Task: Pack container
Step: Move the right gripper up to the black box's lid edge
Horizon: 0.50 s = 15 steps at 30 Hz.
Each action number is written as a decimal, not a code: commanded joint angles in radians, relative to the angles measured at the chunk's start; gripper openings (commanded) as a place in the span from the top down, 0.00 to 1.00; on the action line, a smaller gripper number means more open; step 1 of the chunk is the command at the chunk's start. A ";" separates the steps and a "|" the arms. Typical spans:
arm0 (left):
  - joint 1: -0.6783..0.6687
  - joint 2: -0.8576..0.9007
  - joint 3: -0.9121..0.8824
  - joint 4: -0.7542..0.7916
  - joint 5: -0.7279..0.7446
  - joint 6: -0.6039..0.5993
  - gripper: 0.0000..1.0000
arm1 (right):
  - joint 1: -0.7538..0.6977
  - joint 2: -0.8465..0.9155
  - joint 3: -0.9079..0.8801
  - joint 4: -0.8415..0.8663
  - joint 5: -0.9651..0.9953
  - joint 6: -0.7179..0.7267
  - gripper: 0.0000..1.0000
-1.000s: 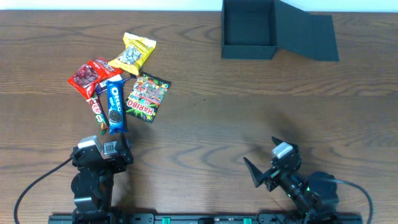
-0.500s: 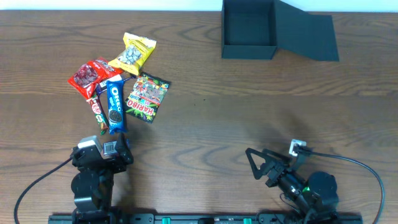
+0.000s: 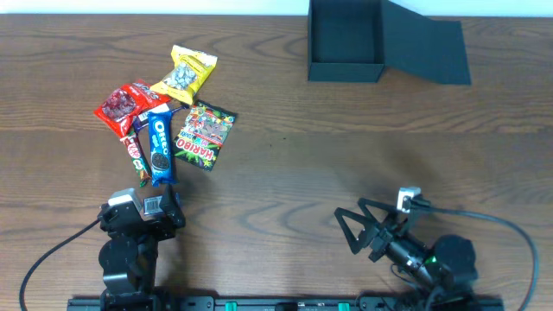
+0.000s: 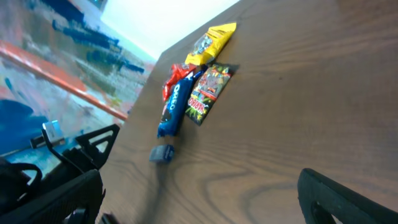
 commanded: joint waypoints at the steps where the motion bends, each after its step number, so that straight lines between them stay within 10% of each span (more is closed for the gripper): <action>1: 0.006 -0.006 -0.021 -0.006 -0.010 0.014 0.05 | -0.008 0.115 0.147 -0.057 0.015 -0.184 0.01; 15: 0.006 -0.006 -0.021 -0.006 -0.010 0.014 0.05 | -0.006 0.713 0.714 -0.505 0.209 -0.554 0.01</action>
